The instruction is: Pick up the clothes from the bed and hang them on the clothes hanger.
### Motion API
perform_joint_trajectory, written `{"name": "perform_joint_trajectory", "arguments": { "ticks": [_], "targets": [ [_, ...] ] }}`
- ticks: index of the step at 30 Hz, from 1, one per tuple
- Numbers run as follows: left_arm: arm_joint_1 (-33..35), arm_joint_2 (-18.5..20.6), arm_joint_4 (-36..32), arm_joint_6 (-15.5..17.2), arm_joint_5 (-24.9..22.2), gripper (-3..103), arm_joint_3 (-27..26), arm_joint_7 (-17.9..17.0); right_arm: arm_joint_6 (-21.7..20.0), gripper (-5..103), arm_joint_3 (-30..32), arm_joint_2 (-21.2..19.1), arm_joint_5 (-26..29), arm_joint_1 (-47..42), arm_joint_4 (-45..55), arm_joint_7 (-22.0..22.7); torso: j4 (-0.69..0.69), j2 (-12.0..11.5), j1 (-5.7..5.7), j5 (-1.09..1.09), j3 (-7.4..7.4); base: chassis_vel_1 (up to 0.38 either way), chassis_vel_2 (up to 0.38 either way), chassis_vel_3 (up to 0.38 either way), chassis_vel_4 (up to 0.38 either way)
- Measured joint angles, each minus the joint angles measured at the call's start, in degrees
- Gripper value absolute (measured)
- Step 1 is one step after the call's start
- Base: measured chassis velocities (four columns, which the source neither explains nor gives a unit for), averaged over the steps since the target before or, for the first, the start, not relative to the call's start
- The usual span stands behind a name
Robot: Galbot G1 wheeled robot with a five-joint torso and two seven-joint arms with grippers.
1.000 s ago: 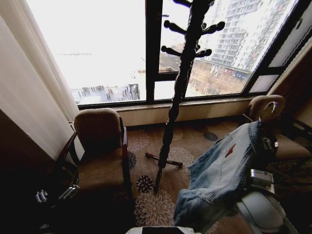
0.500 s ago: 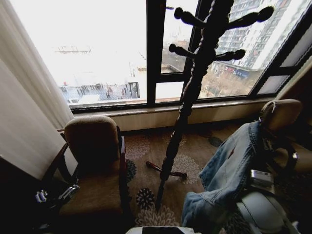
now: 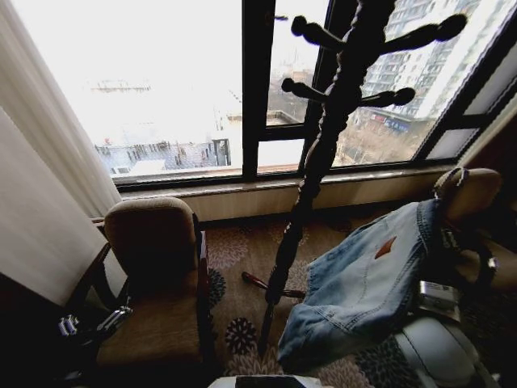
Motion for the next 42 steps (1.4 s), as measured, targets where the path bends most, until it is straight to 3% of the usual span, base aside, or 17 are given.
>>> {"name": "perform_joint_trajectory", "arguments": {
  "ticks": [8,27,36,42],
  "targets": [
    [0.0,0.0,0.0,0.0,0.0,100,0.0,0.0,-0.81,21,2.35,-5.26,4.49,5.77,-3.36,-0.23,0.01,-0.05,0.09,-0.02,0.03,0.0,0.0,0.0,0.0],
    [0.0,0.0,0.0,0.0,0.0,100,0.0,0.0,-2.44,21,3.46,-12.88,11.52,13.96,-8.74,-0.17,0.0,-0.03,0.06,-0.01,0.02,0.0,0.0,0.0,0.0],
    [0.0,0.0,0.0,0.0,0.0,100,0.0,0.0,-2.81,21,2.36,-18.11,15.33,19.59,-13.36,-0.61,0.01,-0.04,0.06,-0.02,0.02,0.0,0.0,0.0,0.0],
    [0.0,0.0,0.0,0.0,0.0,100,0.0,0.0,-2.84,21,-2.63,-22.48,16.81,26.94,-16.81,-1.24,0.0,-0.03,0.06,-0.01,0.02,0.0,0.0,0.0,0.0]
  ]
}}
